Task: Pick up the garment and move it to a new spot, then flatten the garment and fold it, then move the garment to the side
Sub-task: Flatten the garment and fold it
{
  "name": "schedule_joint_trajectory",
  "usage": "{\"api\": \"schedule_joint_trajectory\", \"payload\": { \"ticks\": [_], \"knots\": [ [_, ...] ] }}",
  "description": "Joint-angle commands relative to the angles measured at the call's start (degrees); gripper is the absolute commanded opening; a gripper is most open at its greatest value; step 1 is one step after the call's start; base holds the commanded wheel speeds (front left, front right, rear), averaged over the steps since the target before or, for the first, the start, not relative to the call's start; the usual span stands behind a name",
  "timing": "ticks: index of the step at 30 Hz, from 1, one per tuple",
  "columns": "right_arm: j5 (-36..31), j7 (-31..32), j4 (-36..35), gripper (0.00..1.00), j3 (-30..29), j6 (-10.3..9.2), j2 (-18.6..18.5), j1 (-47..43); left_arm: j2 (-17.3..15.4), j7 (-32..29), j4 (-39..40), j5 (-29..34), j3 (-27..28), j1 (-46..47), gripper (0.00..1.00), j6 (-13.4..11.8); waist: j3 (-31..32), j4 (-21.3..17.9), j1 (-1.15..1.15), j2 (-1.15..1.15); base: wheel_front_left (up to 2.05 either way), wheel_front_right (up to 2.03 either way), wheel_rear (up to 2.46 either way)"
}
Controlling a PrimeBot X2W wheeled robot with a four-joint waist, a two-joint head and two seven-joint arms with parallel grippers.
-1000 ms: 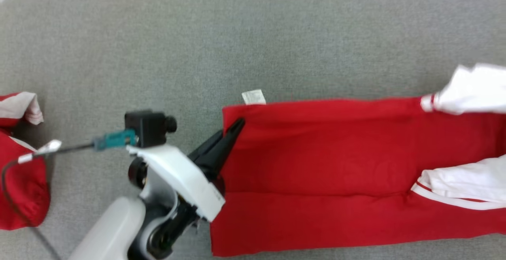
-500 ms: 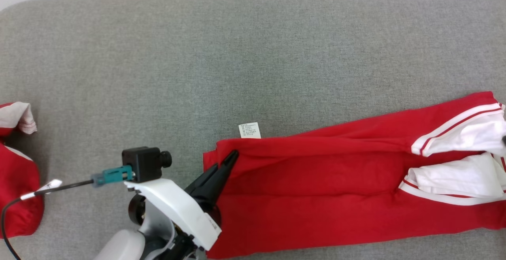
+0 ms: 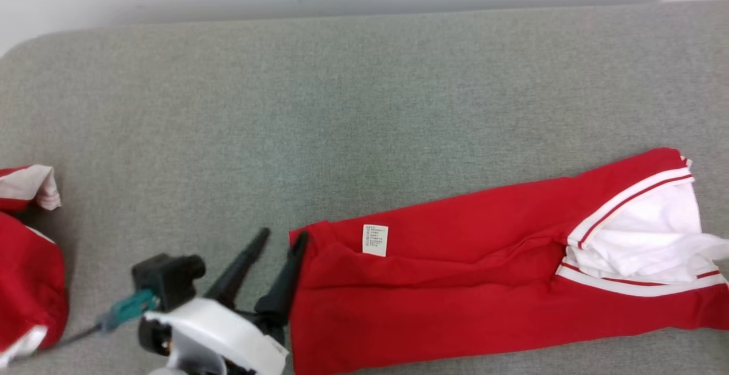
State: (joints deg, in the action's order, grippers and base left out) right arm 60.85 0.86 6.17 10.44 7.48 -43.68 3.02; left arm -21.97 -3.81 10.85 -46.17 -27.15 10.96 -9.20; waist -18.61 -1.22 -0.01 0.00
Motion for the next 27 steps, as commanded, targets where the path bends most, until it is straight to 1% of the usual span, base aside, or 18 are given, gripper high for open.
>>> {"api": "schedule_joint_trajectory", "payload": {
  "ticks": [1,5,6,7,9,11,13,14,18,20,23,27],
  "knots": [
    [1.04,-0.62,0.36,1.0,-1.66,0.01,-0.59,-1.55,-0.19,5.18,-0.59,3.6,0.84,-1.47,1.0,-0.78,1.08,-0.5,0.01,0.0,0.0,0.0,0.0],
    [1.54,0.07,0.95,1.0,-4.77,0.01,-0.76,-1.93,0.95,14.08,-2.78,8.87,2.12,-2.86,1.0,-3.11,2.07,-0.22,0.01,0.0,0.0,0.0,0.0],
    [1.54,0.07,0.95,1.0,-4.77,0.01,-0.76,-1.93,0.95,14.08,-2.78,8.87,2.12,-2.86,1.0,-3.11,2.07,-0.22,0.01,0.0,0.0,0.0,0.0],
    [1.13,0.59,1.42,1.0,-5.65,0.01,-0.78,-1.52,1.54,15.38,-3.5,9.44,2.15,-3.29,1.0,-3.49,2.3,-0.07,0.01,0.0,0.0,0.0,0.0],
    [0.82,2.28,1.76,1.0,-6.66,0.01,-0.17,-0.33,2.37,17.64,-4.19,12.46,2.42,-3.44,1.0,-4.39,2.68,0.3,0.01,0.0,0.0,0.0,0.0],
    [0.26,4.71,2.05,1.0,-7.13,0.01,0.5,0.92,3.75,18.47,-5.14,14.06,2.7,-4.33,1.0,-4.72,2.96,0.78,0.01,0.0,0.0,0.0,0.0],
    [-0.3,7.82,2.49,1.0,-6.74,0.01,1.45,2.39,4.51,18.95,-5.79,17.07,3.26,-4.63,1.0,-5.01,3.1,1.32,0.01,0.0,0.0,0.0,0.0],
    [-0.91,9.4,2.82,1.0,-6.48,0.01,1.84,3.23,5.39,18.94,-5.81,18.1,3.69,-4.85,1.0,-5.01,3.13,1.62,0.01,0.0,0.0,0.0,0.0],
    [-3.94,15.34,5.39,1.0,-5.46,0.01,3.61,6.23,9.29,18.95,-4.86,23.38,6.36,-6.48,1.0,-3.53,2.87,3.07,0.01,0.0,0.0,0.0,0.0],
    [-5.42,17.86,7.07,1.0,-4.89,0.01,4.95,7.38,10.26,18.96,-4.63,26.39,7.76,-6.96,1.0,-2.27,2.67,3.67,0.01,0.0,0.0,0.0,0.0],
    [-7.49,20.8,9.79,1.0,-4.64,0.01,6.49,8.78,13.16,18.97,-5.12,28.68,9.6,-8.19,1.0,-0.34,2.26,4.68,0.01,0.0,0.0,0.0,0.0],
    [-9.75,23.35,12.85,1.0,-4.43,0.01,8.28,9.72,15.59,18.97,-5.35,31.11,12.16,-9.44,1.0,2.33,1.97,5.76,0.01,0.0,0.0,0.0,0.0]
  ]
}}
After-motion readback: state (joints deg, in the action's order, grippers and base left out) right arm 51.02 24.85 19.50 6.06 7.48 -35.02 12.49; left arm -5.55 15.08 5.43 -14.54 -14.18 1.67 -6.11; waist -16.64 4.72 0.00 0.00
